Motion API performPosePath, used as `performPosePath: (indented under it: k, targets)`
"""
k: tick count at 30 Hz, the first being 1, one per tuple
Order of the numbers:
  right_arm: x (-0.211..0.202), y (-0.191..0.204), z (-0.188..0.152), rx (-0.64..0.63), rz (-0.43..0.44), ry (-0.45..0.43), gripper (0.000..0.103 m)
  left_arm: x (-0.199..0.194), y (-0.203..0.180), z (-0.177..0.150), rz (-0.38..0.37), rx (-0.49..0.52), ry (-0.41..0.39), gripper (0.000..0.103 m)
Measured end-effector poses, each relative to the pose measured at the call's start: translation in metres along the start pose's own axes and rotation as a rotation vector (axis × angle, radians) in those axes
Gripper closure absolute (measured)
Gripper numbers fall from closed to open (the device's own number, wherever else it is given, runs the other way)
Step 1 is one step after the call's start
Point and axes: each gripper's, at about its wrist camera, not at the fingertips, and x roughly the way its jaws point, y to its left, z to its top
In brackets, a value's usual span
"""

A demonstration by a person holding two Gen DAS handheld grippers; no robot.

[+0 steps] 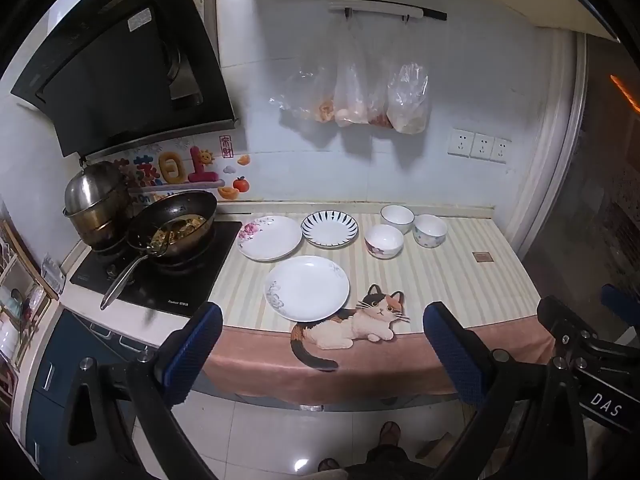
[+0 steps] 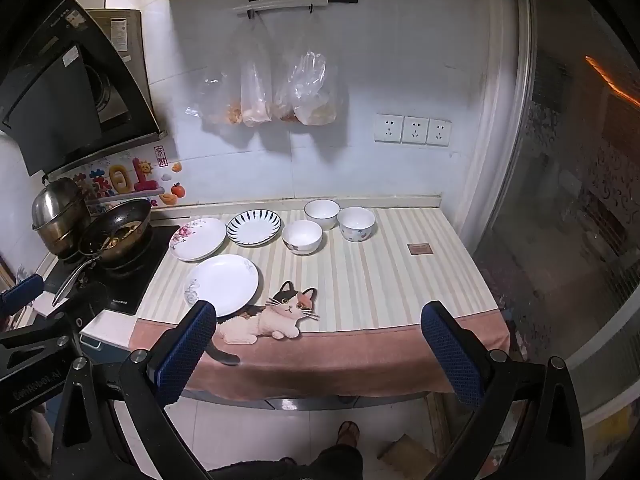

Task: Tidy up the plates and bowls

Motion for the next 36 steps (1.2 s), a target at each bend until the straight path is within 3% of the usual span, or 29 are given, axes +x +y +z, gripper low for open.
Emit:
performPosePath:
  k: [36]
  targets:
    - [-0.009, 0.016, 0.008, 0.013, 0.009, -0.011, 0.0, -0.008, 0.016, 0.002, -0.003, -0.013, -0.019, 0.0]
